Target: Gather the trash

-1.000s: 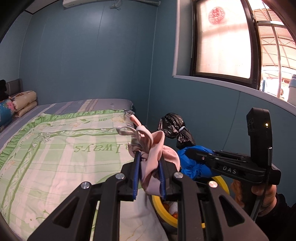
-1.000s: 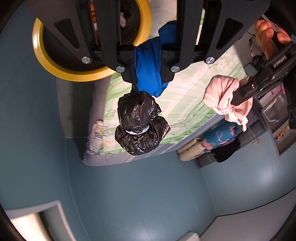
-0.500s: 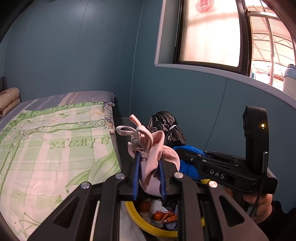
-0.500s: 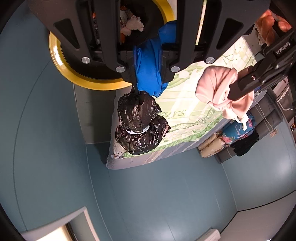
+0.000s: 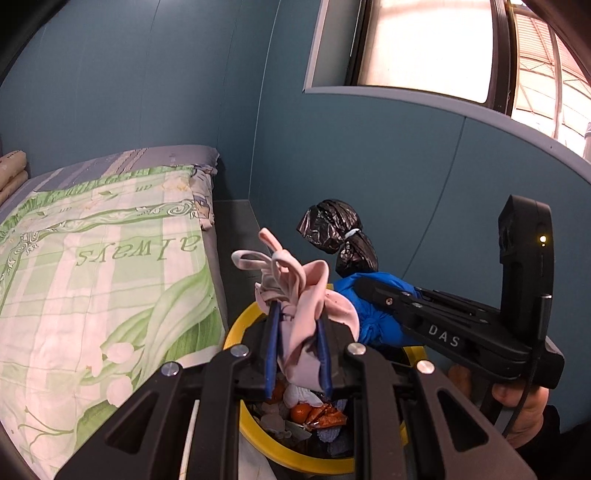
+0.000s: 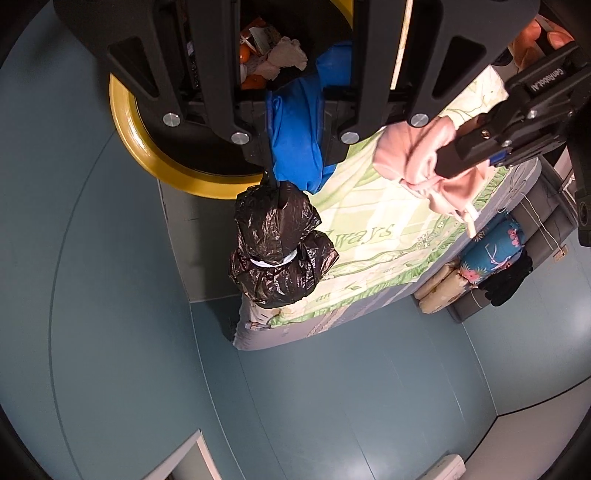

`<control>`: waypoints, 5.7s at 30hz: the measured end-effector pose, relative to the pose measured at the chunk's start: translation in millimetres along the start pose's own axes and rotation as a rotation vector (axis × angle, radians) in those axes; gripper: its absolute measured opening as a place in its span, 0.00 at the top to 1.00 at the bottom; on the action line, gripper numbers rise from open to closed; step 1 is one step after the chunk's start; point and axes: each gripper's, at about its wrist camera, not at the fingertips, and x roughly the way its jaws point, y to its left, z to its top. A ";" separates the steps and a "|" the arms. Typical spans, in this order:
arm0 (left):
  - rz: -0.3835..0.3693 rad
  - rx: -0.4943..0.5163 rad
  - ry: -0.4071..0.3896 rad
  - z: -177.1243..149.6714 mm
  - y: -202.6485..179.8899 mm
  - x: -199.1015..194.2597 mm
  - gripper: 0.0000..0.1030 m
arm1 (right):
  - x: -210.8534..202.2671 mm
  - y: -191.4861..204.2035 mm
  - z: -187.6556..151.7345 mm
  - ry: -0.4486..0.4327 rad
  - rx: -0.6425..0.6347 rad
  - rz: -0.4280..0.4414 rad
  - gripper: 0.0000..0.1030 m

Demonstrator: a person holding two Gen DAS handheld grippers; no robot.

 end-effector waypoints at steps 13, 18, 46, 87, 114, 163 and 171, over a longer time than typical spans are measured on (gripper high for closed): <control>-0.007 -0.031 0.114 -15.2 1.0 39.5 0.84 | 31.0 5.6 0.5 0.084 0.033 -0.031 0.86; -0.015 -0.048 0.150 -18.1 4.2 52.7 0.84 | 41.7 2.7 -3.8 0.123 0.045 -0.051 0.86; -0.061 -0.160 0.287 -34.7 19.5 90.7 0.82 | 73.5 -11.3 -14.8 0.209 0.103 -0.071 0.78; 0.179 -0.322 0.056 -36.0 112.6 -45.7 0.52 | 64.0 75.7 11.3 0.113 -0.052 0.076 0.45; 0.476 -0.377 -0.151 -75.8 157.2 -190.5 0.23 | 37.0 182.7 0.2 0.070 -0.206 0.249 0.10; 0.597 -0.304 -0.361 -141.1 99.1 -243.0 0.12 | -3.7 204.2 -65.7 -0.136 -0.210 0.224 0.08; 0.594 -0.297 -0.364 -141.2 96.8 -241.3 0.10 | -3.7 204.2 -65.2 -0.127 -0.205 0.217 0.08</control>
